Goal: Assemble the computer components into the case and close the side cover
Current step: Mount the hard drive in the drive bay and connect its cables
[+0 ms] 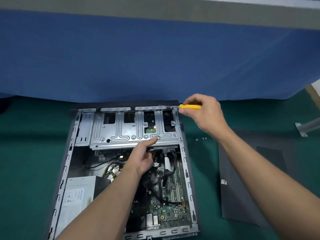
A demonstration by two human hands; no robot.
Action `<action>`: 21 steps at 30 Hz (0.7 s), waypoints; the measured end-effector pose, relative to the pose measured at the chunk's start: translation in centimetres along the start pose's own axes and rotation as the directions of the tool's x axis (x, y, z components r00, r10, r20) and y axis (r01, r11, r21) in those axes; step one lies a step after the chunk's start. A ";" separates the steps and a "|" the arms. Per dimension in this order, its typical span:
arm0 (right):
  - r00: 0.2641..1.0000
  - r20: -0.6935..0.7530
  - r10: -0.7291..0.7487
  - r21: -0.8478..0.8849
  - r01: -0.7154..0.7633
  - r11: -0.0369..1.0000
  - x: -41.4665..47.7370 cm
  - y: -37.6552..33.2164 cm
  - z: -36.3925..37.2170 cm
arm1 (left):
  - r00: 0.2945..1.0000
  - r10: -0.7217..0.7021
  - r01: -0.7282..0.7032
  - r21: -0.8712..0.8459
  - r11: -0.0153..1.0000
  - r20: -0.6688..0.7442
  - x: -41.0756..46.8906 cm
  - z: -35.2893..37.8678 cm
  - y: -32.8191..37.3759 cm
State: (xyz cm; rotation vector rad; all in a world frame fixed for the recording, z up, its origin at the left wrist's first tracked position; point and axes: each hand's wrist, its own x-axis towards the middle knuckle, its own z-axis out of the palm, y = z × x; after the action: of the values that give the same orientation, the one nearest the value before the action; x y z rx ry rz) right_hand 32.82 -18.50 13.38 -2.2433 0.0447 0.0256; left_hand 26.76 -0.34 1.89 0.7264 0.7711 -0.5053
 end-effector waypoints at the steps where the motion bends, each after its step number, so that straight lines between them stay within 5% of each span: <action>1: 0.998 0.056 -0.031 -0.042 0.034 0.999 0.5 -1.0 0.3 | 1.000 -0.002 0.002 0.005 1.000 0.007 0.0 0.1 0.0; 9: 0.819 0.476 -0.319 -0.390 0.522 0.758 3.9 -5.2 3.5 | 1.000 -0.005 0.005 -0.033 0.999 0.021 0.7 -0.3 0.1; 21: 0.750 0.581 -0.317 -0.397 0.601 0.694 5.2 -6.1 5.4 | 1.000 0.011 -0.011 -0.053 0.999 -0.002 1.2 -0.6 -0.2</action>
State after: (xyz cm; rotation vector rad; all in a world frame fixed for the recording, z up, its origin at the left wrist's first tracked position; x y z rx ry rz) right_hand 38.20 -10.56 14.63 -2.7037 -0.9443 0.3492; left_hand 27.10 -0.26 0.58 0.6815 0.7785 -0.4725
